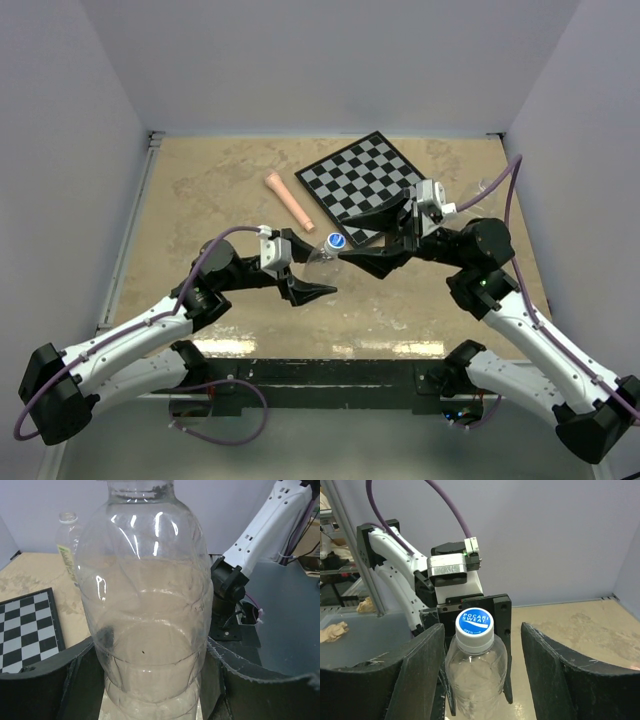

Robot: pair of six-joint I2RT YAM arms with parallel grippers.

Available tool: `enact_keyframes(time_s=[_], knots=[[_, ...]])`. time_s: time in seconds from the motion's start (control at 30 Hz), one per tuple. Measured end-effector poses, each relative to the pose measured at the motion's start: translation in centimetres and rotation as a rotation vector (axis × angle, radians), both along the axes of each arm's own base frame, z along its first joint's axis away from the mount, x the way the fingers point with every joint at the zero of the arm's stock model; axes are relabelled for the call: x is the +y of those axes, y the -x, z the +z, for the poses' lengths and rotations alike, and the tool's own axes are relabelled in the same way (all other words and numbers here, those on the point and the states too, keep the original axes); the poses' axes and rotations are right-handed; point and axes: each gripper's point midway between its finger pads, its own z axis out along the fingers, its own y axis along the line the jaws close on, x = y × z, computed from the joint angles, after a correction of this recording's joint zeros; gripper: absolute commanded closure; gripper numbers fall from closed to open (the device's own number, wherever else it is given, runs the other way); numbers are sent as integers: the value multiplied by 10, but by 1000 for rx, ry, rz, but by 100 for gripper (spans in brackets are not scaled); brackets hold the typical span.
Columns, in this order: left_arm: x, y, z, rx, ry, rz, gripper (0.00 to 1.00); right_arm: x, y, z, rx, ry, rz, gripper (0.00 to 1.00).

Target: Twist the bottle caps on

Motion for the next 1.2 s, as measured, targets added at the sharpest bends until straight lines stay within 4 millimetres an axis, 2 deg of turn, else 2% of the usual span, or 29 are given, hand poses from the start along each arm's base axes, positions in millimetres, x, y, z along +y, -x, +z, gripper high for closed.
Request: enact_keyframes(time_s=[0.43,0.93,1.0,1.07,1.13,1.2], knots=[[-2,11,-3,-26,-12,-70,100,7,10,-3,-30,14,94,46],[-6,13,-5,-39,-24,-108,100,11,17,-4,-39,12,166,52],[-7,13,-4,-38,-26,-113,100,12,17,-4,-40,13,172,60],[-8,13,-5,-37,-28,-116,100,13,19,-5,-38,17,186,77],[-8,13,-5,-35,-30,-122,100,14,20,-6,-41,19,196,100],[-9,14,-5,-34,-30,-126,100,13,20,-5,-53,16,195,100]])
